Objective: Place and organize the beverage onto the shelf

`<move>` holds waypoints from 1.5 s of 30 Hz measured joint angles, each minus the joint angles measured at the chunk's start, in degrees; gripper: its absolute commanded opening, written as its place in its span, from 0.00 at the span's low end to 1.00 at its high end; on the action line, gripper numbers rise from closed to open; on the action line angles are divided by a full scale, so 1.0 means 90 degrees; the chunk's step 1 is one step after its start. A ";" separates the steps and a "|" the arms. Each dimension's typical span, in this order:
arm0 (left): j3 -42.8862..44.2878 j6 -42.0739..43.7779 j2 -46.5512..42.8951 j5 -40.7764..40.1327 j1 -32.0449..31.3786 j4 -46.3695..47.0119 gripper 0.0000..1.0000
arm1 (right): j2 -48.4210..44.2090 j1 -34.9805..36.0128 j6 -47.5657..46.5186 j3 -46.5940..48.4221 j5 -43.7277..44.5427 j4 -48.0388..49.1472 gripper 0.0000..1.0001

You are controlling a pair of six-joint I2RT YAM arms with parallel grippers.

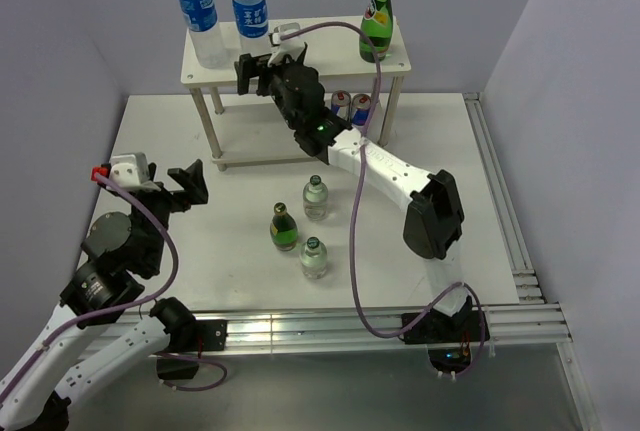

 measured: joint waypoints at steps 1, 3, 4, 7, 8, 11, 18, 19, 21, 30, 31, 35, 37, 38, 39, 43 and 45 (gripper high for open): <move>-0.0002 0.0000 -0.0012 -0.0002 0.0000 -0.0002 0.99 | -0.0078 0.0012 0.0000 -0.0114 0.0019 0.0019 1.00; -0.0002 0.0000 -0.0034 -0.0002 0.0000 0.0002 0.99 | -0.0221 0.0032 -0.0017 -0.0330 0.0046 0.0085 1.00; -0.0002 0.0000 -0.0046 -0.0002 0.0000 0.0000 0.99 | -0.0291 0.0046 -0.0017 -0.0440 0.0068 0.0097 1.00; -0.0002 0.0000 -0.0061 -0.0002 0.0000 0.0000 0.99 | -0.0418 0.0092 -0.0046 -0.0692 0.0131 0.0233 1.00; -0.0002 0.0000 -0.0061 -0.0002 0.0000 0.0002 0.99 | -0.0459 0.0109 -0.0061 -0.0770 0.0155 0.0291 1.00; -0.0002 0.0000 -0.0068 -0.0002 0.0000 0.0002 0.99 | -0.0668 0.0204 -0.0134 -0.1144 0.0284 0.0457 1.00; -0.0005 0.0000 -0.0097 -0.0002 0.0000 0.0000 0.99 | -0.1673 0.0789 -0.0449 -0.2577 0.1010 0.0746 1.00; -0.0002 -0.0002 -0.0095 0.0005 0.0000 0.0000 0.99 | -0.1836 0.0896 -0.0486 -0.2778 0.1127 0.0753 1.00; -0.0002 -0.0015 -0.0085 0.0053 0.0000 -0.0012 0.99 | -0.2390 0.1290 -0.0600 -0.3461 0.1588 0.0816 1.00; 0.0457 -0.0826 0.1535 0.1732 -0.0046 -0.0673 0.99 | -0.5799 0.3483 0.0119 -0.6203 0.3589 0.0199 0.97; 0.0440 -0.0976 0.1749 0.1838 -0.0102 -0.0729 0.99 | -0.6135 0.3643 0.0393 -0.6322 0.3823 -0.0141 0.96; -0.0010 -0.1571 0.1933 0.2115 -0.0440 -0.1175 0.99 | -0.6989 0.4053 0.1583 -0.6455 0.4575 -0.1678 0.96; -0.0185 -0.1812 0.1656 0.2161 -0.0517 -0.1290 0.99 | -0.7291 0.4311 0.2135 -0.6540 0.4901 -0.2489 0.96; -0.0248 -0.1965 0.1501 0.2166 -0.0539 -0.1304 0.99 | -0.7390 0.4432 0.2365 -0.6586 0.5000 -0.2790 0.96; -0.0304 -0.2103 0.1387 0.2169 -0.0554 -0.1280 0.99 | -0.7475 0.4534 0.2574 -0.6640 0.5095 -0.3087 0.96; -0.0605 -0.2599 0.1149 0.2130 -0.0801 -0.1190 0.99 | -0.7706 0.4767 0.3198 -0.6924 0.5379 -0.3949 0.96; -0.0750 -0.2807 0.1190 0.2072 -0.1059 -0.1168 0.99 | -0.7754 0.4806 0.3415 -0.6985 0.5452 -0.4267 0.96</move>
